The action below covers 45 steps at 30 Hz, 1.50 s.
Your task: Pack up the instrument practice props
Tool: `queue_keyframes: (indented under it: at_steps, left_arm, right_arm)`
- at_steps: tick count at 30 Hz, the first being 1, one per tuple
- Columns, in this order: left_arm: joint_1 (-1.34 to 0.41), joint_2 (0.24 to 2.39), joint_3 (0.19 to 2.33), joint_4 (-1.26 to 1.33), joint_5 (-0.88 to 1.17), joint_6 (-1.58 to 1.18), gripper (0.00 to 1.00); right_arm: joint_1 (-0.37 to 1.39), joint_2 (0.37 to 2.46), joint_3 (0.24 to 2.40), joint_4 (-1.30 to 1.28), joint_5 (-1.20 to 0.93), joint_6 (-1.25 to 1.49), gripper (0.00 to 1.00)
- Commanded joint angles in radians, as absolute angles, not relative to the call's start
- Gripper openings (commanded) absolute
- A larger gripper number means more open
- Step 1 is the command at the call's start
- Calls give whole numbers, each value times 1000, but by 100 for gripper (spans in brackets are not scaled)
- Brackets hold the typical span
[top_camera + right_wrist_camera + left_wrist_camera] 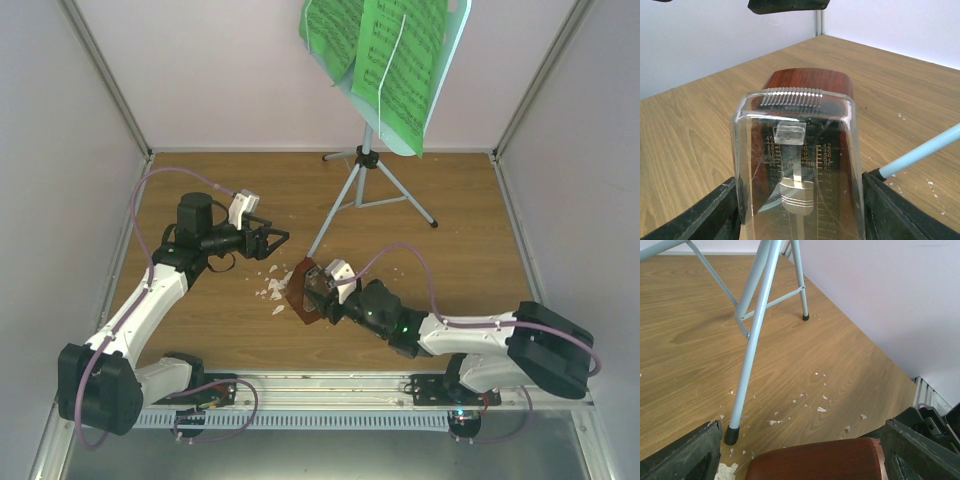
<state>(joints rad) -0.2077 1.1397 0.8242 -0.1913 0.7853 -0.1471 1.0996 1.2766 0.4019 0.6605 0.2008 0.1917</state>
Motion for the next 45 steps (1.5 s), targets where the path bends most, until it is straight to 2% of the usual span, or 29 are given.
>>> queue_keyframes:
  at_steps: [1,34,45]
  left_arm:
    - [-204,1139,824,-168,790,-140,87]
    - [-202,1151,824,-167,796,-141,87]
    - [-203,1151,824,-166,799,-141,87]
  right_arm:
    - [1109,1301,391,715,209,188,52]
    - [1148,1394,285,876,252,212,50]
    - [1160,1424,311,856,257,189,52]
